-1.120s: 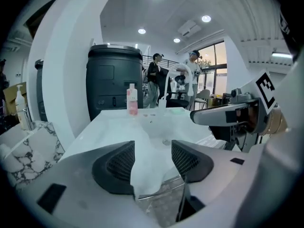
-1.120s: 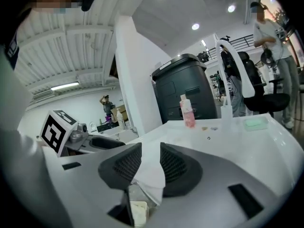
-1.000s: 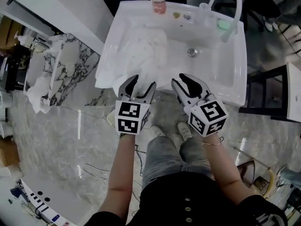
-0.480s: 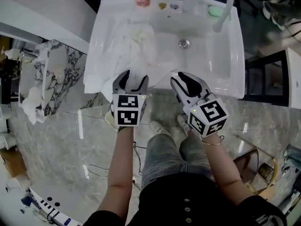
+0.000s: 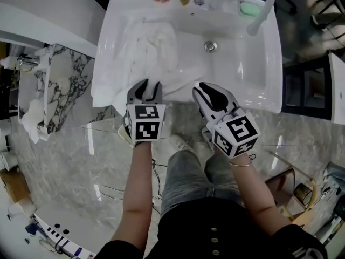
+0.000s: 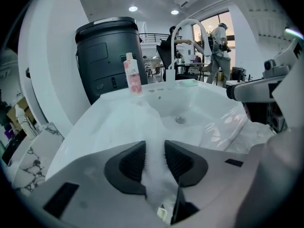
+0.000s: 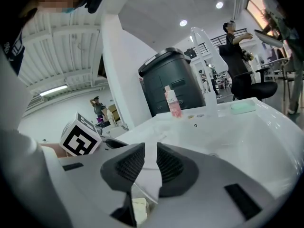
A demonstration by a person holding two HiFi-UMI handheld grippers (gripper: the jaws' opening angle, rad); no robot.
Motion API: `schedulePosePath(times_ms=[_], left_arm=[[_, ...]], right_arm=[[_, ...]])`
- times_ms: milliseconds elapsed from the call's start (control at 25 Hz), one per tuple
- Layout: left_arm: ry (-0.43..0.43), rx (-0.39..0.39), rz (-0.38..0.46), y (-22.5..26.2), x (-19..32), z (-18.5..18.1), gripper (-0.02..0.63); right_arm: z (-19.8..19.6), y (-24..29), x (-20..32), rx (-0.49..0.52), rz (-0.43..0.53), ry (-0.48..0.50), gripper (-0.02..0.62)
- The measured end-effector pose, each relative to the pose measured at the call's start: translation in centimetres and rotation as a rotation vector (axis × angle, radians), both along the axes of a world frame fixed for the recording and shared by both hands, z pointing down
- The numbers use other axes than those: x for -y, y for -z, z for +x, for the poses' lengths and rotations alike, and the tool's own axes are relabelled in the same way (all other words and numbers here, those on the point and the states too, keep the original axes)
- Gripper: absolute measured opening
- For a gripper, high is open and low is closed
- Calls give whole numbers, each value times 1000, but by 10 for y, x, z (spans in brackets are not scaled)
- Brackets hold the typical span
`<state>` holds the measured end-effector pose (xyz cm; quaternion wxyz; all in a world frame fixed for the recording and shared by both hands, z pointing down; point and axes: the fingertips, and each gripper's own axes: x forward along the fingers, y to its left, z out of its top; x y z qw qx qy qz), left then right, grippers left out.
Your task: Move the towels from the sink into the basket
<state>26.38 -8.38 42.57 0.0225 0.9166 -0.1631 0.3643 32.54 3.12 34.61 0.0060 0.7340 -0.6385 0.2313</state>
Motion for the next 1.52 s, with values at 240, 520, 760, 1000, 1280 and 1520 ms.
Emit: schedulePosePath(times_ms=[240, 520, 760, 1000, 1280, 1520], left_arm=[[-8, -68, -25, 12, 4, -4, 69], [60, -196, -32, 42, 6, -22, 64], [123, -274, 18, 82, 15, -57, 60], [217, -383, 58, 130, 20, -101, 58], [328, -485, 159, 190, 28, -161, 58], [421, -530, 237, 228, 25, -213, 58]], right_arm=[[0, 0, 0, -14, 9, -13, 53], [-13, 19, 13, -42, 36, 49, 40], [-33, 38, 26, -74, 72, 115, 14], [-62, 58, 42, -73, 114, 205, 5], [-101, 83, 63, -85, 165, 330, 5], [-141, 107, 79, -114, 211, 462, 5]])
